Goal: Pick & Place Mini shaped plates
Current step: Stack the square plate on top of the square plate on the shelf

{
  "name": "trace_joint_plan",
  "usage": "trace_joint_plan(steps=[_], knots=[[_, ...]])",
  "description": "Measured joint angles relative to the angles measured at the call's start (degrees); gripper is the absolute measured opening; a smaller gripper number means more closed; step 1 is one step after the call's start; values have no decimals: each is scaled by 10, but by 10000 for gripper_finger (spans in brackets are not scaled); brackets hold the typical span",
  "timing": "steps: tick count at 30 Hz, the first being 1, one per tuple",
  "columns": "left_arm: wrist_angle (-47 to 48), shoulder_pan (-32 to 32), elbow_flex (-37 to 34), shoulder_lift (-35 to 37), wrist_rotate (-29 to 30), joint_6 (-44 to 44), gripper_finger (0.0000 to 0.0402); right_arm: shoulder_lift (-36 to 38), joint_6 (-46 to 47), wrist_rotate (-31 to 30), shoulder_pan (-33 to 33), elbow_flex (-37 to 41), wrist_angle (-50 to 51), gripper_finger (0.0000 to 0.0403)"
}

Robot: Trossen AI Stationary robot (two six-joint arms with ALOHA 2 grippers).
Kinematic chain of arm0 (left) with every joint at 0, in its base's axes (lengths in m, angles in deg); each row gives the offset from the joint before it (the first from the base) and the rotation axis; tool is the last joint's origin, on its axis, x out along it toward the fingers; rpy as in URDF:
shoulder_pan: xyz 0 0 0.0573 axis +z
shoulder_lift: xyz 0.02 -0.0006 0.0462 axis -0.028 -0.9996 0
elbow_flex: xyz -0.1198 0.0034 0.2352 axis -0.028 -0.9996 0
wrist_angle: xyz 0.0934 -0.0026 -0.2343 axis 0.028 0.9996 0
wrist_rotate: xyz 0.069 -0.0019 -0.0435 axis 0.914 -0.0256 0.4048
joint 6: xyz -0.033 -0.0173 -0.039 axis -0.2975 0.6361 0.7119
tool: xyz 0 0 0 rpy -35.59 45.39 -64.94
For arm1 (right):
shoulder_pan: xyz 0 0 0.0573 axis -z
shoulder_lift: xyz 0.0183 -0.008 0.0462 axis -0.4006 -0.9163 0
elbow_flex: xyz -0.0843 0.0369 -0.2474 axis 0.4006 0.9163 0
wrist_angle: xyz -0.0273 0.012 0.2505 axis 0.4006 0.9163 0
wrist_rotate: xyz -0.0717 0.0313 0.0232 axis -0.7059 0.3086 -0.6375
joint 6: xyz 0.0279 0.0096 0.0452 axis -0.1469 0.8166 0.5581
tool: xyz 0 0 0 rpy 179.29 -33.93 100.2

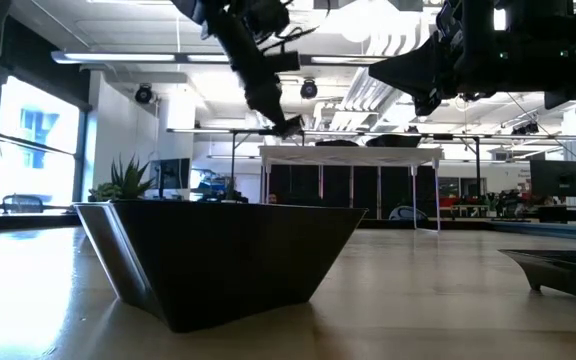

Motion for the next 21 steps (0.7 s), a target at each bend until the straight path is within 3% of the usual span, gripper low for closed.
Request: trace_joint_plan(steps=[21], knots=[[-12,7,4,-49,22,-11,2,0,0,0,0,0,3,2]])
